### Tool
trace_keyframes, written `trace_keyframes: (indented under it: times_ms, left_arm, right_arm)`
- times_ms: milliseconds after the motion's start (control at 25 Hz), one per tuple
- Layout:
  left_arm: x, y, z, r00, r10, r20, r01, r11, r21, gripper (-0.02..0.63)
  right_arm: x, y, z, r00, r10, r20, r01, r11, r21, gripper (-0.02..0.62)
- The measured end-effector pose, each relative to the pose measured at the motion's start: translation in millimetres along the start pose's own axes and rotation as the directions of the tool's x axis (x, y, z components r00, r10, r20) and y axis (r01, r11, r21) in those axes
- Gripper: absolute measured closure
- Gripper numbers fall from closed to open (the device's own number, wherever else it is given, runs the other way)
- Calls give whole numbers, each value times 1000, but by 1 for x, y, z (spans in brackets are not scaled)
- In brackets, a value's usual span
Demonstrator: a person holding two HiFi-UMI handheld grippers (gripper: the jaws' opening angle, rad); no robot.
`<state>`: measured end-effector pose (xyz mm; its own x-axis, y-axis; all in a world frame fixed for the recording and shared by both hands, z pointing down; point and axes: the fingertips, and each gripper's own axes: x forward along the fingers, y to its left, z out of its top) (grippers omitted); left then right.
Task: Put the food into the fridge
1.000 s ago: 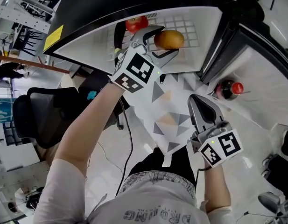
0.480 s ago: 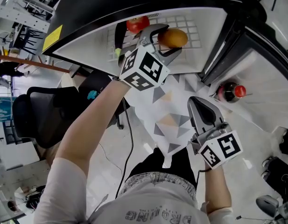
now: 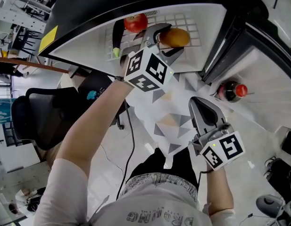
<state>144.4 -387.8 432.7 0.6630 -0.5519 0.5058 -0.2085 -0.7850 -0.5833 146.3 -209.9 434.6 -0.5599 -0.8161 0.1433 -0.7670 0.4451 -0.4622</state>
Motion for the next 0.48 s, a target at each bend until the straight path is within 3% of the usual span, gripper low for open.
trace_keyframes:
  times_ms: [480]
  left_arm:
    - [-1,-5,1,1000,6,-1,-6,1000,25,262]
  right_arm:
    - [2,2,1,1000,2,-2,-2,1000,-2,594]
